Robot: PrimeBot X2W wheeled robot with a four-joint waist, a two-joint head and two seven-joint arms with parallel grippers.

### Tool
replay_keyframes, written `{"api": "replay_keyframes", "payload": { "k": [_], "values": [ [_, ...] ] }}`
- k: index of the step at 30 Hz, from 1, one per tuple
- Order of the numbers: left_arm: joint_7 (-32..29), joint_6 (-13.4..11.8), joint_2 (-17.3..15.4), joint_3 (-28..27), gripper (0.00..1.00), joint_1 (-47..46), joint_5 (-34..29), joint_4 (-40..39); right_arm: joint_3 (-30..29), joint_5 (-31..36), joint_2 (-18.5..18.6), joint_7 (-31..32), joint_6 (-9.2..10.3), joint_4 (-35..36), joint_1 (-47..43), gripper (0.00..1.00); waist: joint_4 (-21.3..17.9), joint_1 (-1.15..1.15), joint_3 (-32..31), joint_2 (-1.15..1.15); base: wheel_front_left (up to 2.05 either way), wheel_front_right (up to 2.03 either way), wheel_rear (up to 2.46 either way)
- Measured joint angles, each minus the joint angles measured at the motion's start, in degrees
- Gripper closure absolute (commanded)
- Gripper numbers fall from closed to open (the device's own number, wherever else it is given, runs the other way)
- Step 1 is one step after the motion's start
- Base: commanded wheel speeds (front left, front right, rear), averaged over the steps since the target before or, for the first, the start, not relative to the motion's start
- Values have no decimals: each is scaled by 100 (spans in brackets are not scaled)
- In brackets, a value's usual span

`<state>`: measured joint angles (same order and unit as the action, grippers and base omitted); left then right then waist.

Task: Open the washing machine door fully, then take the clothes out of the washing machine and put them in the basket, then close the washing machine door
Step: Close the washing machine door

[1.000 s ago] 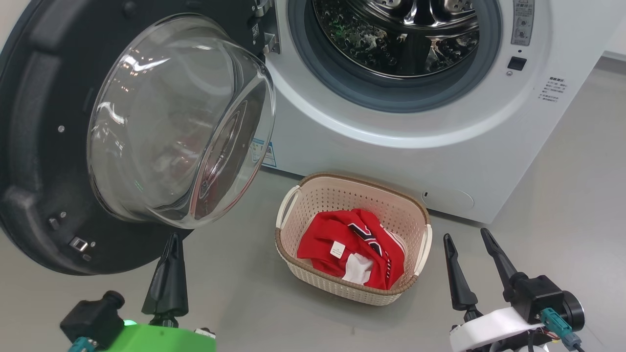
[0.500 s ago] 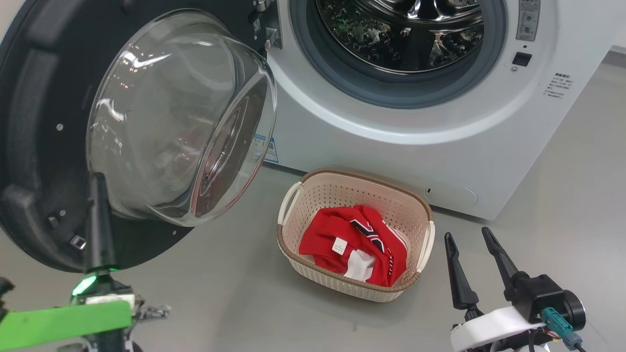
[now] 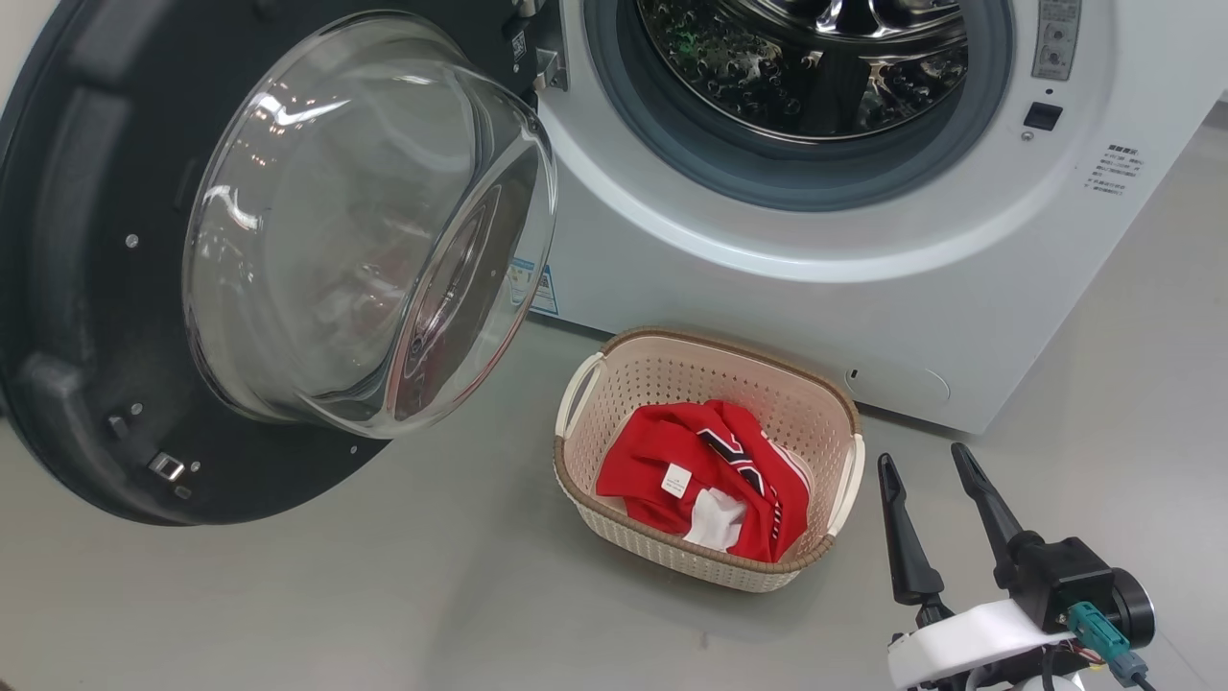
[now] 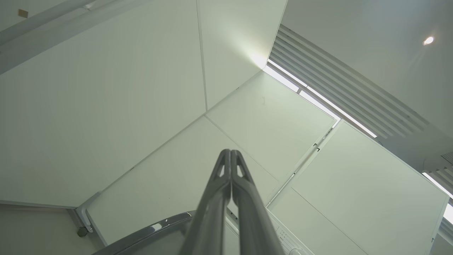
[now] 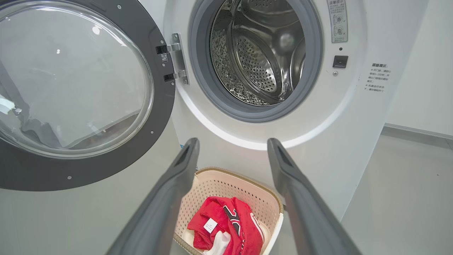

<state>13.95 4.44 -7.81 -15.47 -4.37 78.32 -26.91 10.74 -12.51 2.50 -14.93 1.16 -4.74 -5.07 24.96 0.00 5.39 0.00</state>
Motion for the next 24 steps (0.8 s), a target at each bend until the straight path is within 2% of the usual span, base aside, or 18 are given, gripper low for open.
{"api": "replay_keyframes", "payload": {
  "k": [9,15,24],
  "values": [
    [-576,-416,-724,-686,100,-247,856,1053,0,56,4,0,-2,-1,0,0,71,0,1,0,0,0,0],
    [-1263,-725,-1057,-675,100,-381,1474,2065,98,93,14,0,-58,-20,1,0,60,0,29,0,0,0,0],
    [-2111,-817,-1338,-349,100,-491,1944,2903,185,157,35,0,-109,-44,44,0,-77,0,133,0,0,0,0]
  ]
}}
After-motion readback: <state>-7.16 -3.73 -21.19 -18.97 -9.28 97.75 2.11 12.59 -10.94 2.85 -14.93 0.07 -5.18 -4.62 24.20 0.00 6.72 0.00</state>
